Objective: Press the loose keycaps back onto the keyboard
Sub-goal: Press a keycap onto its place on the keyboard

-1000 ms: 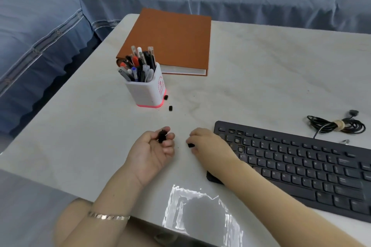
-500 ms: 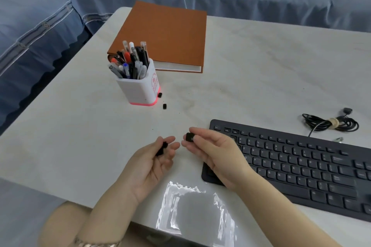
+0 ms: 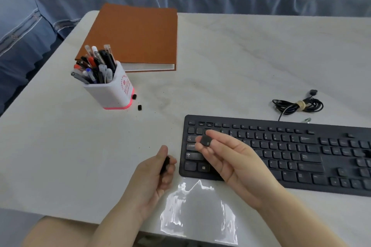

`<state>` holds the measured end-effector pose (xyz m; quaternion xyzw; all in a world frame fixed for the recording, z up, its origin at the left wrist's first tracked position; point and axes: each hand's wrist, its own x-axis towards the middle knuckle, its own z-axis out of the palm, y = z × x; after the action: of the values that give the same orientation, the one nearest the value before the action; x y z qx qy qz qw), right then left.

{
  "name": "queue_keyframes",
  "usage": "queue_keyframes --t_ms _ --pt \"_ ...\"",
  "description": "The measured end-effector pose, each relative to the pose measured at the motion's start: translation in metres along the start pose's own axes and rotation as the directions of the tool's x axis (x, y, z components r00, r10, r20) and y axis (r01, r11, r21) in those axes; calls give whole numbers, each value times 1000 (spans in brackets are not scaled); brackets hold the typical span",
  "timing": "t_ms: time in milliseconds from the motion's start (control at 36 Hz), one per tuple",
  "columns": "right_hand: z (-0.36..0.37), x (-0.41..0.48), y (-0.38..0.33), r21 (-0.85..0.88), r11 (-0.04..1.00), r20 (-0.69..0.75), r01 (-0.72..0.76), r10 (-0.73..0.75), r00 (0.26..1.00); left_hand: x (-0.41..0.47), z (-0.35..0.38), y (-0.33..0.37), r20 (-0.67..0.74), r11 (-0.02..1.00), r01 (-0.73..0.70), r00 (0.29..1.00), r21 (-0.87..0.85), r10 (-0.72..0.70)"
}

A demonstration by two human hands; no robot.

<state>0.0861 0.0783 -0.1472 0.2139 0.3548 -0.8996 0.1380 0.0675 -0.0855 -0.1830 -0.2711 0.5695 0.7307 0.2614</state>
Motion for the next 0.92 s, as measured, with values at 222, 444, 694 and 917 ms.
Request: queue_keyframes --t_ms 222,444,694,917 --pt "-26 -7 -1 -33 999 -94 40 -43 995 1 14 -13 -6 992 -55 998 111 56" --pt "-67 -20 -13 -428 898 -203 99 -203 958 0 44 -25 60 936 -148 989 321 136" --pt "-150 -52 -50 -668 744 -447 15 -418 791 -1 104 -38 195 911 -179 974 371 113" --pt "-206 -76 -90 -795 607 -453 11 -605 655 0 149 -52 247 926 -158 966 344 73"
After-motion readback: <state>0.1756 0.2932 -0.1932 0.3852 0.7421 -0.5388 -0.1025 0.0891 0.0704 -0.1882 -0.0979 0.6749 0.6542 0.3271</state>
